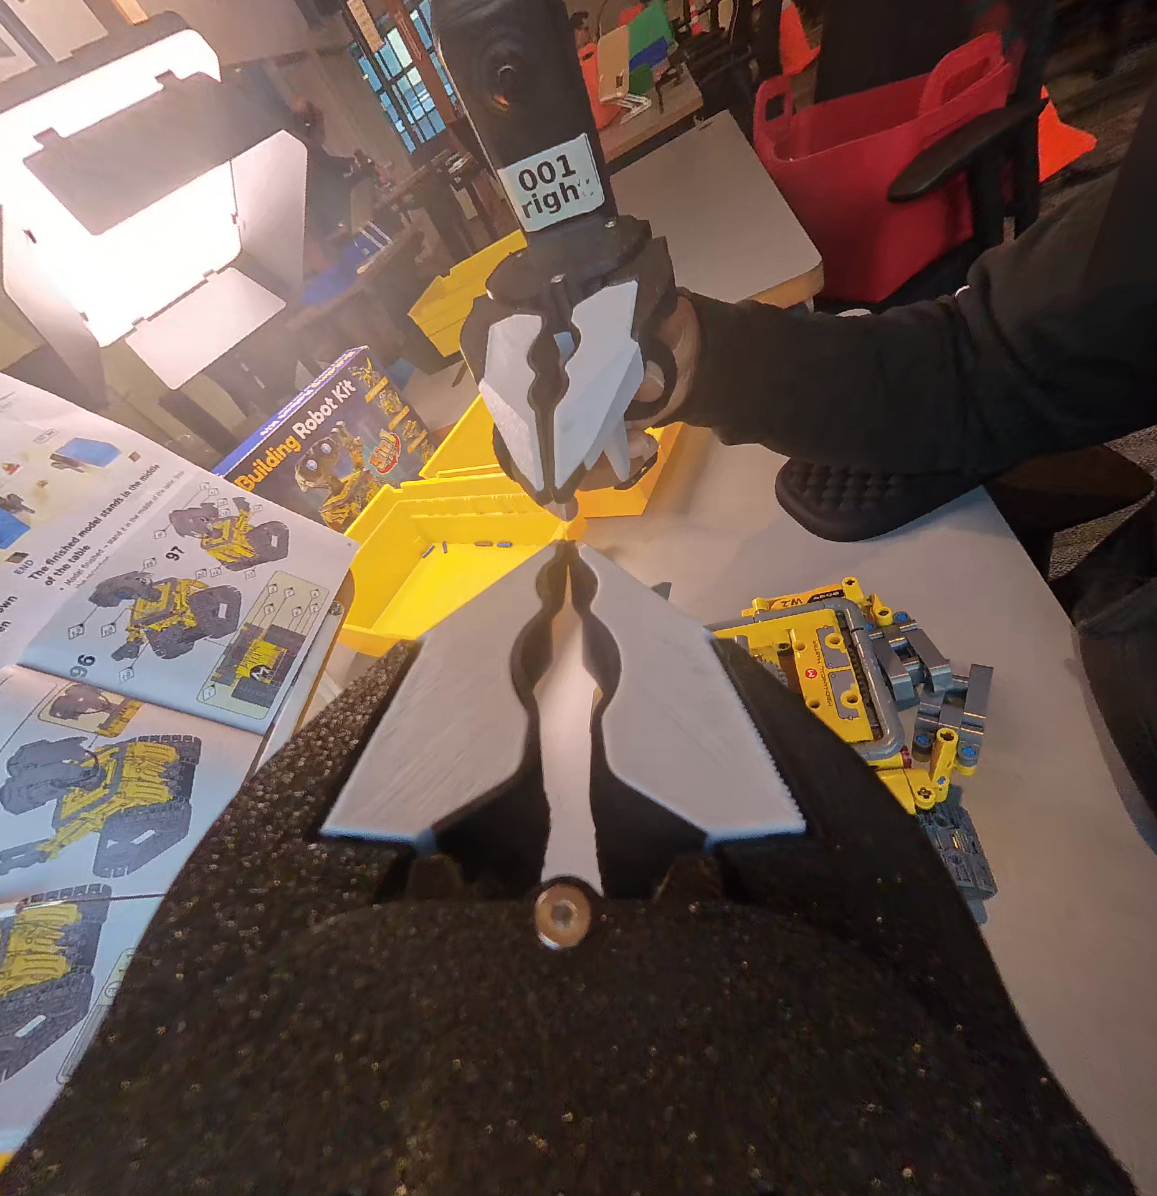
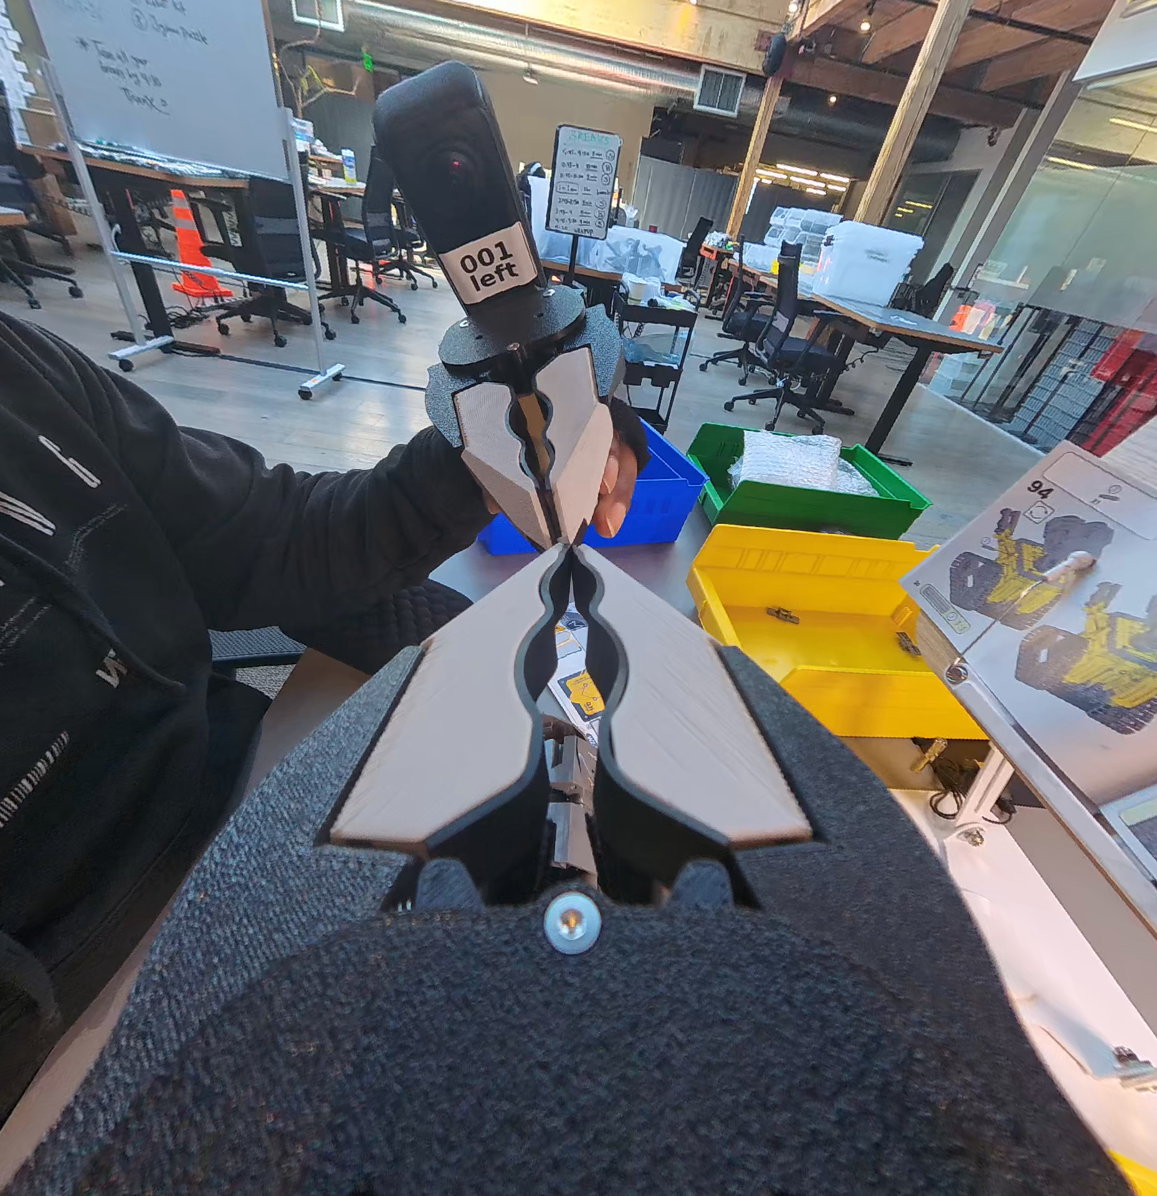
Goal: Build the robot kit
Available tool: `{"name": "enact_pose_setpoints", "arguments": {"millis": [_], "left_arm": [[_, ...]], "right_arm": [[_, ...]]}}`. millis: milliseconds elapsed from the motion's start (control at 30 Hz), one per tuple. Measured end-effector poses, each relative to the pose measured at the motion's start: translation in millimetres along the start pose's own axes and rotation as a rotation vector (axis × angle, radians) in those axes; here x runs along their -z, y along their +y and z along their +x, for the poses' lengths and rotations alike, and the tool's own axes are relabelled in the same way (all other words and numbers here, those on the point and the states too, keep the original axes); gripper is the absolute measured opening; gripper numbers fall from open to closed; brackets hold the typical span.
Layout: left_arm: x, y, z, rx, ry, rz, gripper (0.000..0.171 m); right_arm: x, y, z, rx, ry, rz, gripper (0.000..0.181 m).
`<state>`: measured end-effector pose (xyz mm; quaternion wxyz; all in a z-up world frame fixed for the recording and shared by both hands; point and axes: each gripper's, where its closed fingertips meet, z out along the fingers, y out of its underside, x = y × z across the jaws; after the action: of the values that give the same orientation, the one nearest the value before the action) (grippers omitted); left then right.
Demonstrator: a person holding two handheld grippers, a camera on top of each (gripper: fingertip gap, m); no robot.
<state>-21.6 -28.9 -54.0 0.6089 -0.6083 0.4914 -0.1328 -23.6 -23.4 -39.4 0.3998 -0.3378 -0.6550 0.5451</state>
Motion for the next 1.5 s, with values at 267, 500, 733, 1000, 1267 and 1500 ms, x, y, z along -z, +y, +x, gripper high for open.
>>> {"name": "enact_pose_setpoints", "arguments": {"millis": [267, 500, 733, 1000, 1267, 1500], "left_arm": [[4, -2, 0, -0.001, 0.019, 0.041, 0.000], [6, -4, 1, 0.004, 0.024, 0.054, 0.000], [6, -7, 2, 0.009, 0.030, 0.066, 0.000], [1, 13, 2, 0.251, 0.124, 0.053, 0.047], [-32, 98, 32, 0.494, 0.248, -0.062, 0.053], [-47, 96, 38, 0.139, 0.144, -0.194, 0.041]], "right_arm": [[0, -2, -5, 0.078, 0.008, -0.007, 0.009], [0, -1, -7, 0.106, 0.013, -0.023, 0.009], [-3, 2, -8, 0.111, 0.008, -0.031, 0.000], [4, 3, -1, 0.130, 0.056, -0.064, 0.000], [48, 52, 20, 0.056, 0.218, -0.189, 0.000], [79, 77, 29, -0.096, 0.287, -0.087, 0.000]]}}
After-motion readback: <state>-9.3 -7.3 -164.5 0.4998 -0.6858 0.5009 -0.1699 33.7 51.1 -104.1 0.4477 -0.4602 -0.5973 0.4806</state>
